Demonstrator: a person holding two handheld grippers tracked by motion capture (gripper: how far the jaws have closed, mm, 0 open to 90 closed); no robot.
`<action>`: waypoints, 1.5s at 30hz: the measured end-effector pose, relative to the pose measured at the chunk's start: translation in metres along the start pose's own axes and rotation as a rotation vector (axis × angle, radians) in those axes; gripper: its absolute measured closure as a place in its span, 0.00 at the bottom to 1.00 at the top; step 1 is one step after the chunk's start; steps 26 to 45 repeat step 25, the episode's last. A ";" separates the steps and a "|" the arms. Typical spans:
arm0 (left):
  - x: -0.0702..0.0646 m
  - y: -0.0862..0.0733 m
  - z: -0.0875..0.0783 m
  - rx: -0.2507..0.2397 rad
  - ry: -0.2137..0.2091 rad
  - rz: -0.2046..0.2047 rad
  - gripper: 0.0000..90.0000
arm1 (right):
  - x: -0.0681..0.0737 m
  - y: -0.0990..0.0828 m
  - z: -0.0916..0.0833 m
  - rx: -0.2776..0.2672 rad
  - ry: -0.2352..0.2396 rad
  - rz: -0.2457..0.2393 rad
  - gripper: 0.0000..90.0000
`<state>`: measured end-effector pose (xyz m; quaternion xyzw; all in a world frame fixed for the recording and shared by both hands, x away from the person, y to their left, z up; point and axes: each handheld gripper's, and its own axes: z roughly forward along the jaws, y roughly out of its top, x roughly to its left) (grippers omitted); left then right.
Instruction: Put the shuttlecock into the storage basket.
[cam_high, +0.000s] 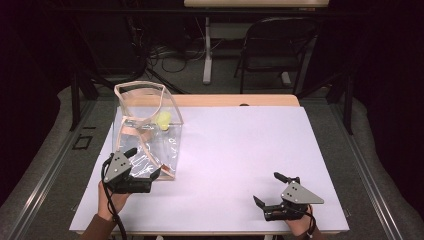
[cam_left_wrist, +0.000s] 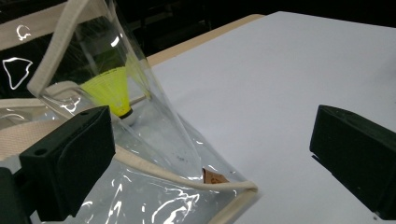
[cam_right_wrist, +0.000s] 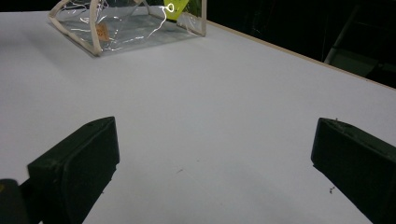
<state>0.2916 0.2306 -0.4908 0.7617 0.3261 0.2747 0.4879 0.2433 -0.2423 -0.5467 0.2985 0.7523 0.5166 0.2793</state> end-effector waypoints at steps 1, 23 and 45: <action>-0.001 -0.002 0.000 -0.002 0.003 0.001 0.00 | 0.000 0.000 0.000 0.000 0.000 0.000 0.01; -0.018 -0.042 0.008 -0.012 -0.042 -0.007 0.00 | 0.000 0.000 0.000 0.004 0.004 -0.007 0.01; -0.019 -0.043 0.010 -0.002 -0.049 -0.009 0.00 | 0.000 0.000 0.000 0.006 0.005 -0.007 0.01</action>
